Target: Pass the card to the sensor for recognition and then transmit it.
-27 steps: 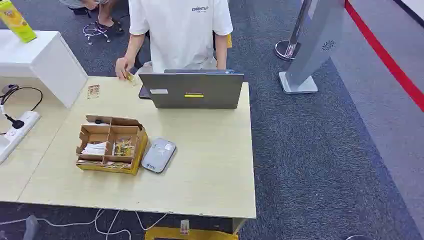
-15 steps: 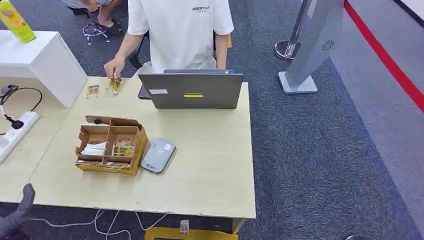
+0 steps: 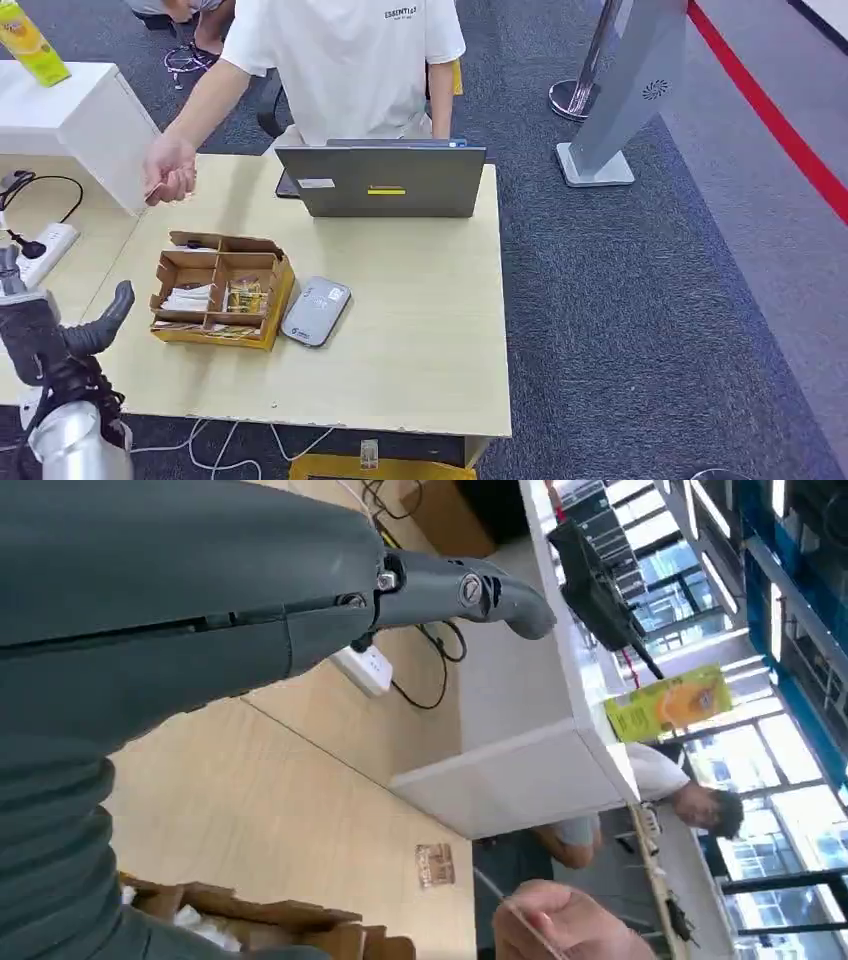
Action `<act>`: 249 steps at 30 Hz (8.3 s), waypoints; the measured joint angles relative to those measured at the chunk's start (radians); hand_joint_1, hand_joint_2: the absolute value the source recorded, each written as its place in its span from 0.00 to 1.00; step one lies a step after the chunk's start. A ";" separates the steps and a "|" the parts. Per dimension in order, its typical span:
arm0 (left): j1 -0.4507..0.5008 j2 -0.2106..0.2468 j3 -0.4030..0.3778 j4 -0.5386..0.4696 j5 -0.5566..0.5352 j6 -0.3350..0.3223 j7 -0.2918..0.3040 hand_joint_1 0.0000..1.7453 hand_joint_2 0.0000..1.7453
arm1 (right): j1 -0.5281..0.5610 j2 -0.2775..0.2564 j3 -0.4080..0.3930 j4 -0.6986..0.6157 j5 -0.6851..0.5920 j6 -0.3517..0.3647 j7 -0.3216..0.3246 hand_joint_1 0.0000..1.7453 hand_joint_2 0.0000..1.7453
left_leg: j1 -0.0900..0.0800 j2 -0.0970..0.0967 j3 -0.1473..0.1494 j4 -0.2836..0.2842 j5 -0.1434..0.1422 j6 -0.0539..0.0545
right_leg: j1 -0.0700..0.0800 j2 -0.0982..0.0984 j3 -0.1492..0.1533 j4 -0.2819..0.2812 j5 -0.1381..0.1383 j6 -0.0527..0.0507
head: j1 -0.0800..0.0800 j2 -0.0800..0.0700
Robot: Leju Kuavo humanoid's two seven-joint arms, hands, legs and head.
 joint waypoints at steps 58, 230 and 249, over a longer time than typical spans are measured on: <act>-0.398 0.181 -0.805 0.371 -1.007 0.280 0.418 1.00 1.00 | -0.013 0.042 0.024 0.027 0.198 0.004 0.087 0.00 1.00 | 0.000 0.002 -0.001 0.000 0.003 0.000 | 0.000 0.002 -0.002 0.002 0.003 -0.001 | -0.001 0.000; -0.776 0.502 -0.711 0.686 -0.877 0.275 0.524 0.00 1.00 | -0.007 0.042 -0.073 0.029 0.320 0.053 0.131 0.00 1.00 | 0.000 0.006 -0.001 -0.003 0.008 -0.007 | 0.000 0.007 -0.009 0.010 0.005 -0.006 | -0.004 0.000; -0.321 0.436 -0.714 0.168 -0.801 0.172 0.434 0.00 1.00 | -0.005 0.056 -0.097 0.029 0.278 0.024 0.143 0.00 1.00 | -0.003 0.012 -0.001 -0.003 0.005 -0.006 | -0.003 0.012 -0.011 0.009 0.004 -0.006 | -0.001 0.000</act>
